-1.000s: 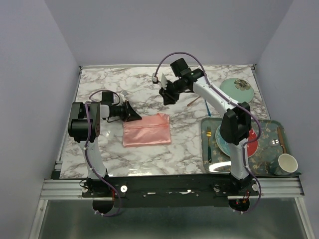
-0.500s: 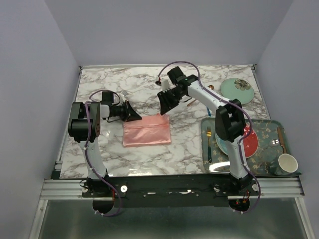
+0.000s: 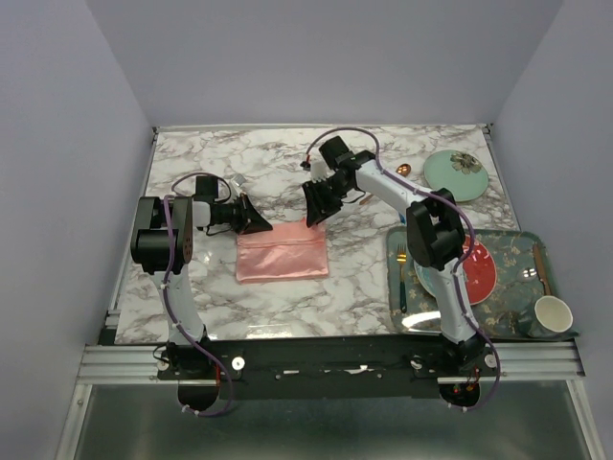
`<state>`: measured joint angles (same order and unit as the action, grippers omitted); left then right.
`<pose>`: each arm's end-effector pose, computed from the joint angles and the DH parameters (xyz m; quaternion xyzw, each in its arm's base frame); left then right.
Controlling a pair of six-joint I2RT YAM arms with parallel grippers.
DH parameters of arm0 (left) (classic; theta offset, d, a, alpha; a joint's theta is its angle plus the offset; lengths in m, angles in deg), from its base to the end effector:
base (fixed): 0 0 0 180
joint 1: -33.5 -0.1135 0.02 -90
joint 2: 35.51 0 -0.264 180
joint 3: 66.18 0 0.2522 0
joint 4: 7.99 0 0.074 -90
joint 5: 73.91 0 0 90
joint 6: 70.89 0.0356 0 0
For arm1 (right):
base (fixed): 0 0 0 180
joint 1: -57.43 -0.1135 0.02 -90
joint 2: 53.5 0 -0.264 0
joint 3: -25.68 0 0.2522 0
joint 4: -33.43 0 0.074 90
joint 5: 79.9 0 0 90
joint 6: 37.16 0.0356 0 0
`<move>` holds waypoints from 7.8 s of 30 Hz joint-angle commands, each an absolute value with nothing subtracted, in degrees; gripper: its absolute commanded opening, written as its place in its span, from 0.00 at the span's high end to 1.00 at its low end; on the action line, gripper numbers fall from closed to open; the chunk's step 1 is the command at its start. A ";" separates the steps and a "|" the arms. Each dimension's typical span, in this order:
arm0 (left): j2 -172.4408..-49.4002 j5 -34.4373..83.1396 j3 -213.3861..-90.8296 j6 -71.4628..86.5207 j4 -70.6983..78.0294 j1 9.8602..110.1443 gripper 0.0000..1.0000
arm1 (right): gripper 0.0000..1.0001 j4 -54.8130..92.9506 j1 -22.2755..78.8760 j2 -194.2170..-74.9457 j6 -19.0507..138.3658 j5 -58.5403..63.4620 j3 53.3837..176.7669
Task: Fold the napkin into a case and place the utensils inside
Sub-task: Smooth out the 2/3-rectangle-folded napkin at the center of the board.
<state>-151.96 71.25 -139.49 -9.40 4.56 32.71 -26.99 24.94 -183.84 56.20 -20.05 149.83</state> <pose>0.3752 -0.0240 0.0995 -0.0821 0.8539 -0.4921 0.1479 0.3980 0.2746 0.1914 -0.2888 0.9019 0.3026 0.1078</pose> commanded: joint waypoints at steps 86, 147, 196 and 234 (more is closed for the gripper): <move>-137.47 74.89 -128.27 -22.94 -10.71 32.61 0.52 | 0.99 -35.36 25.96 -189.91 57.76 -4.05 144.21; -151.70 58.11 -137.86 -31.60 -19.10 51.43 1.00 | 0.99 -31.40 25.87 -185.07 58.03 -6.33 141.04; -157.16 59.13 -139.27 -26.05 -8.28 50.20 1.00 | 0.79 -21.99 32.99 -187.88 71.66 -24.18 131.99; -136.50 82.80 -134.00 -16.19 0.41 35.33 0.01 | 0.80 -25.95 32.82 -188.41 69.98 -20.57 133.04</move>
<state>-140.74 81.50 -132.38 -12.14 7.77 26.80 -23.01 32.63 -184.63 73.75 -32.51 134.03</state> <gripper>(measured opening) 0.984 0.192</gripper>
